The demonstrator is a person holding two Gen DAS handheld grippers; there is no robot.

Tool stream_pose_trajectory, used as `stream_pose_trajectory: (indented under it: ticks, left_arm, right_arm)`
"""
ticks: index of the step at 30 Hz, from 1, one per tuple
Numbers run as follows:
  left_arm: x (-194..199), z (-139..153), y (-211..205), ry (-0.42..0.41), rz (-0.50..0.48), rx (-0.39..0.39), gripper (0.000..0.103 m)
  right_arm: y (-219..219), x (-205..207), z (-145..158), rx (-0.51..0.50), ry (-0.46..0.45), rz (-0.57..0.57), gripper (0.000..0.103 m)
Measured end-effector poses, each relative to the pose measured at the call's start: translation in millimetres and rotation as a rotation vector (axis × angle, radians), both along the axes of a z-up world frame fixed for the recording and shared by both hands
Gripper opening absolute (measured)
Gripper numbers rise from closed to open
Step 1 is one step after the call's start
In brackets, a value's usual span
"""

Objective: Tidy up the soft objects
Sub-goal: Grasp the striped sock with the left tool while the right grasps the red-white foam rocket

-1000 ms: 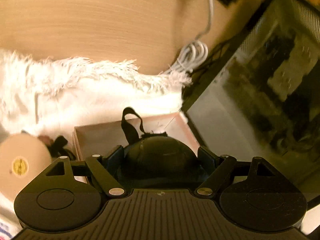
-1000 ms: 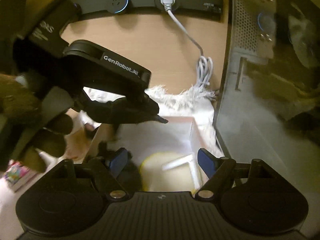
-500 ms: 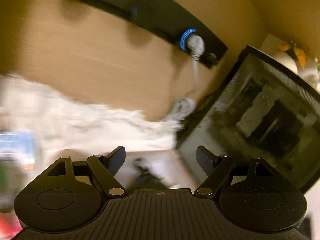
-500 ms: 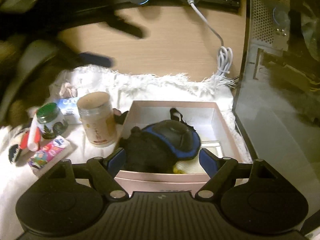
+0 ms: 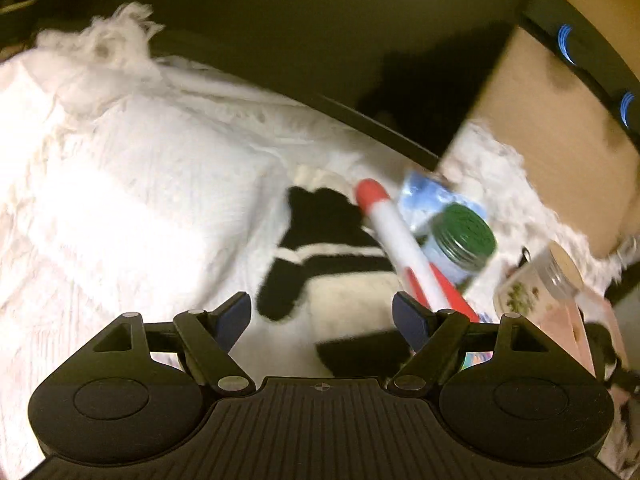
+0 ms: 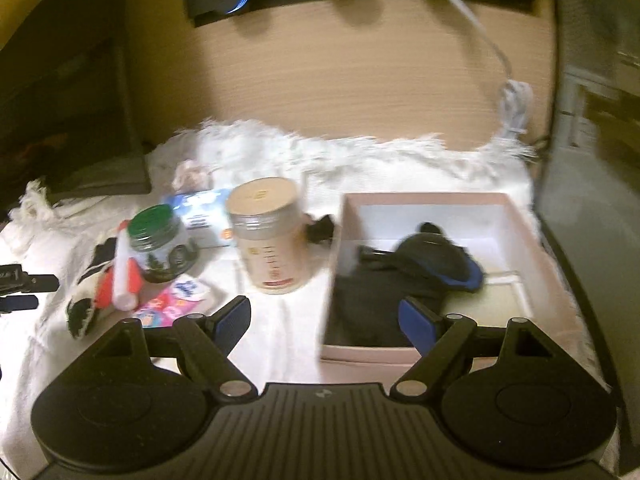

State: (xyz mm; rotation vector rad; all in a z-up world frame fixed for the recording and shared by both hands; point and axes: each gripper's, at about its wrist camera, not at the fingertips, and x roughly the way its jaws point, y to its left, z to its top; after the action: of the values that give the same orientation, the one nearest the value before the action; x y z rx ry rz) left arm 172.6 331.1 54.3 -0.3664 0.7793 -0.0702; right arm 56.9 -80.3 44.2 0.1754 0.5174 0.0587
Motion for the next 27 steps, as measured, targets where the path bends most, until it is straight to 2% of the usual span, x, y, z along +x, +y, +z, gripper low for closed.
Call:
stream_pose_trajectory:
  ticks: [3, 8, 13, 16, 18, 19, 20, 21, 22, 23, 26, 27]
  left_arm:
    - [18, -2, -5, -0.018, -0.031, -0.018, 0.082]
    - [59, -20, -28, 0.077, -0.1, 0.067, 0.084]
    - [64, -34, -31, 0.078, -0.136, 0.052, 0.086]
    - [62, -34, -20, 0.072, -0.153, 0.023, 0.085]
    - [58, -30, -10, 0.055, -0.156, 0.051, 0.086]
    - [56, -28, -4, 0.043, -0.138, 0.089, 0.085]
    - [53, -26, 4, 0.035, -0.109, 0.145, 0.082]
    - [52, -25, 11, 0.031, -0.095, 0.164, 0.072]
    - [51, -24, 21, 0.032, -0.085, 0.147, 0.045]
    - [50, -25, 30, 0.038, -0.066, 0.129, 0.032]
    - [46, -21, 48, 0.024, -0.054, 0.016, 0.033]
    - [45, -20, 50, 0.016, -0.06, -0.025, 0.034]
  right_arm:
    - [19, 9, 2, -0.01, 0.015, 0.049, 0.082]
    - [60, 29, 4, -0.024, 0.083, 0.179, 0.082]
    - [113, 55, 7, -0.05, 0.123, 0.366, 0.082]
    - [145, 75, 4, -0.079, 0.142, 0.363, 0.082]
    - [163, 84, 5, -0.114, 0.113, 0.358, 0.082]
    - [171, 88, 4, -0.133, 0.102, 0.366, 0.082]
    - [181, 93, 3, -0.161, 0.098, 0.382, 0.081]
    - [186, 97, 3, -0.181, 0.1, 0.391, 0.081]
    - [191, 100, 2, -0.196, 0.101, 0.401, 0.079]
    - [196, 102, 1, -0.202, 0.1, 0.417, 0.075]
    - [206, 115, 1, -0.197, 0.102, 0.453, 0.067]
    - [210, 120, -1, -0.194, 0.117, 0.454, 0.053]
